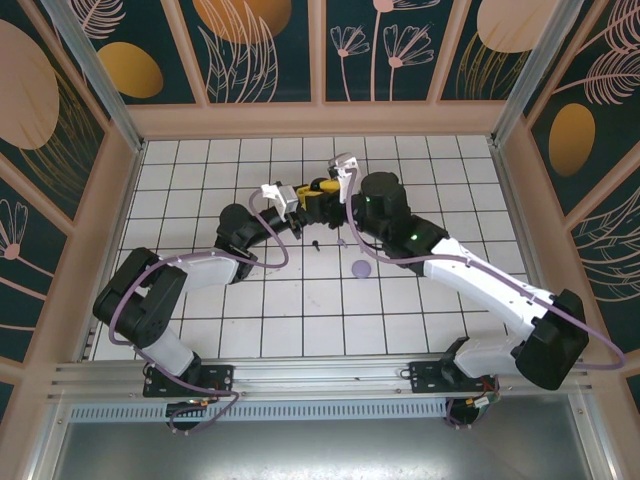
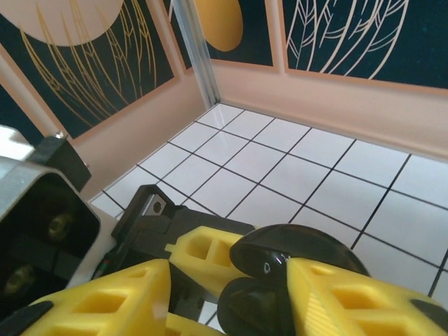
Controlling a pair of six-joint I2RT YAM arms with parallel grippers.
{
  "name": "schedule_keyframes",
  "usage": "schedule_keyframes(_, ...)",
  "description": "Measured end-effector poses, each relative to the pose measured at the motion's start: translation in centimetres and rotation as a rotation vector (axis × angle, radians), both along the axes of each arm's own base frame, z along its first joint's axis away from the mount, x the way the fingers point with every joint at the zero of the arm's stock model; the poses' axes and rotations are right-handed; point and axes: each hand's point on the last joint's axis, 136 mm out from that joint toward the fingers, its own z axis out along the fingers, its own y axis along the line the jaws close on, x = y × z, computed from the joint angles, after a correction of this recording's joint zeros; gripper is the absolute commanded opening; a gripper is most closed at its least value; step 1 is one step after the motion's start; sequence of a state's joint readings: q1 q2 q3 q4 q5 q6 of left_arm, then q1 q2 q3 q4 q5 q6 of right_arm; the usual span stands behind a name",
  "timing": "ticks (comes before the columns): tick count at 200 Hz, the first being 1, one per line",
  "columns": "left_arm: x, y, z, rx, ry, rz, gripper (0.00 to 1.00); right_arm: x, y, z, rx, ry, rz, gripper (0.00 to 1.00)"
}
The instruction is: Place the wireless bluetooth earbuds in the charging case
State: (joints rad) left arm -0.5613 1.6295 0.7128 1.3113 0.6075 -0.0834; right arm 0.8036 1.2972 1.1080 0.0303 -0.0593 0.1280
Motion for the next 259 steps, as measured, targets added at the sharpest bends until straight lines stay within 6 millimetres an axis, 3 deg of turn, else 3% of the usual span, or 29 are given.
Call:
schedule_keyframes(30,0.0,0.3,1.0,-0.030,-0.036,0.018,0.00,0.0,-0.2,1.3,0.036,0.039,-0.009,0.66)
schedule_keyframes(55,-0.3,0.6,1.6,-0.053,-0.069,0.023,0.00,0.7,-2.1,2.8,0.094,0.068,-0.056,0.70)
schedule_keyframes(78,-0.7,0.8,1.3,-0.056,-0.075,0.021,0.00,1.4,-4.8,4.9,0.161,0.065,-0.122,0.70)
schedule_keyframes(108,-1.0,1.0,0.7,-0.054,-0.070,0.025,0.00,0.5,-6.6,7.0,0.225,0.064,-0.150,0.70)
schedule_keyframes(137,-1.0,1.3,0.0,-0.049,-0.055,0.042,0.00,0.3,-8.0,6.9,0.261,0.099,-0.193,0.70)
schedule_keyframes(162,-1.3,2.0,-0.6,-0.048,-0.043,0.071,0.00,0.9,-8.6,3.3,0.234,0.190,-0.241,0.70)
schedule_keyframes(223,-2.2,4.5,-0.2,-0.067,-0.057,0.183,0.00,2.4,-7.0,-12.6,-0.003,0.539,-0.300,0.59)
schedule_keyframes(259,-2.0,6.3,0.9,-0.085,-0.074,0.281,0.00,2.1,-5.7,-20.1,-0.151,0.691,-0.304,0.56)
